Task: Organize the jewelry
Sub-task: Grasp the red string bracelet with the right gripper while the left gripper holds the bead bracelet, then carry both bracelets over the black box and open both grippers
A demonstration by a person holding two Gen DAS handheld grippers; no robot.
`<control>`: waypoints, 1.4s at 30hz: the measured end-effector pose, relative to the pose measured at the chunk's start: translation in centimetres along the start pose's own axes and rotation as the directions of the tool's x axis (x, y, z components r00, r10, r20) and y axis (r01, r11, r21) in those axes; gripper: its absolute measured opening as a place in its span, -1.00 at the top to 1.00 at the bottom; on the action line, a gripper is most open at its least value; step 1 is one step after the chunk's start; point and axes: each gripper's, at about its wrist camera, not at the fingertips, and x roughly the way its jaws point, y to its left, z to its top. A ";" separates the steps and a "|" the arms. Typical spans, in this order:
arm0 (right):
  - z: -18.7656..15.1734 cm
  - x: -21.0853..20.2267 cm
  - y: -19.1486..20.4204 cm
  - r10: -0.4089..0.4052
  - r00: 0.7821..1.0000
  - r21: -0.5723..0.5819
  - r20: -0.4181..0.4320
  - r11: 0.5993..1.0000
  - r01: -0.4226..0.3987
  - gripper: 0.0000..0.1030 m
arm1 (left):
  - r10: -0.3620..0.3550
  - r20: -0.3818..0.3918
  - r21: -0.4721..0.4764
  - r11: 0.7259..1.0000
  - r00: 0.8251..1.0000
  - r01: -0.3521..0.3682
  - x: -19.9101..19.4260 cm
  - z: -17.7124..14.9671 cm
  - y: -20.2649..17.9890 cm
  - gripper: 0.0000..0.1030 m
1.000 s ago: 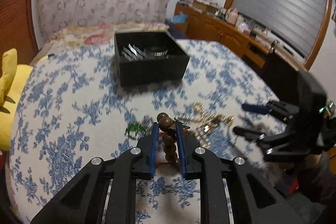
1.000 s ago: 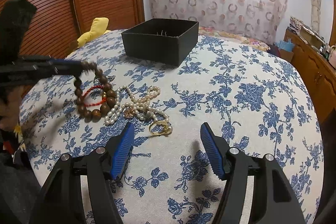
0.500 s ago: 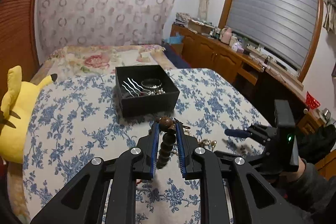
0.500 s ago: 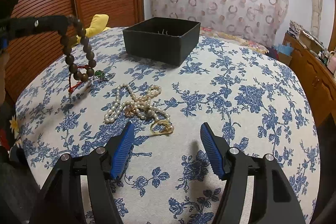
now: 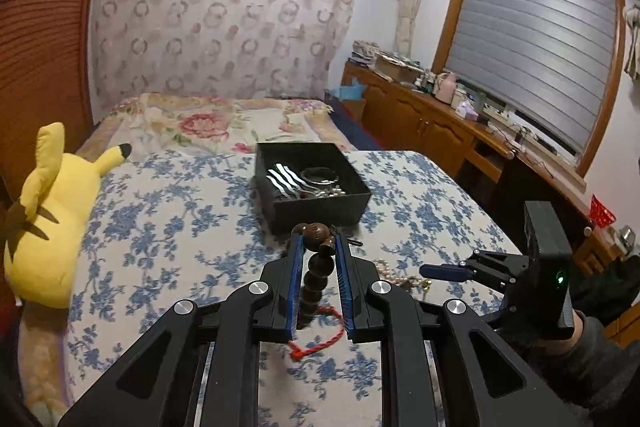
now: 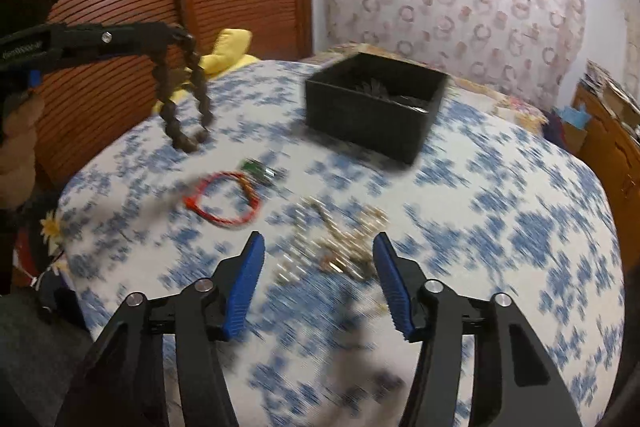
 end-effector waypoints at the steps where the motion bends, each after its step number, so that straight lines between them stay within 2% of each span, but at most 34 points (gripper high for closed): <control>1: 0.5 0.4 0.6 0.012 1.000 -0.018 -0.001 1.000 -0.012 0.03 | 0.004 0.001 -0.004 1.000 1.000 -0.004 -0.2 -0.1 0.3 0.70; 3: 1.6 1.2 1.9 0.037 0.999 -0.059 -0.010 0.998 -0.037 0.17 | 0.014 0.001 -0.016 1.000 1.000 -0.014 -0.4 -0.4 1.1 0.70; 9: 3.4 3.7 3.9 0.077 0.996 -0.116 -0.054 0.990 -0.083 0.42 | 0.056 0.011 -0.042 0.998 0.998 -0.055 -1.4 -1.1 2.8 0.70; 14: 4.2 5.3 4.5 0.068 0.994 -0.134 -0.084 0.988 -0.079 0.44 | 0.084 0.024 -0.069 0.994 0.996 -0.082 -2.3 -1.5 4.2 0.70; 23: 3.6 6.8 4.1 0.068 0.990 -0.123 -0.124 0.989 -0.083 0.47 | 0.123 0.022 -0.077 0.990 0.992 -0.121 -2.8 -1.9 5.6 0.70; 26: 3.5 7.3 4.3 0.059 0.990 -0.136 -0.128 0.988 -0.076 0.65 | 0.135 0.017 -0.080 0.988 0.991 -0.134 -2.7 -2.0 5.9 0.70; 27: 3.5 7.3 4.3 0.063 0.990 -0.138 -0.129 0.987 -0.081 0.82 | 0.137 0.016 -0.080 0.988 0.990 -0.135 -2.6 -2.0 5.9 0.70; 29: 3.5 7.1 4.2 0.077 0.988 -0.130 -0.131 0.987 -0.094 0.84 | 0.145 0.017 -0.080 0.986 0.989 -0.143 -2.6 -2.0 6.1 0.70; 42: 6.1 2.2 2.5 0.057 0.998 -0.112 0.007 0.992 -0.056 0.84 | 0.163 0.022 -0.080 0.984 0.986 -0.160 -1.5 -0.4 6.6 0.70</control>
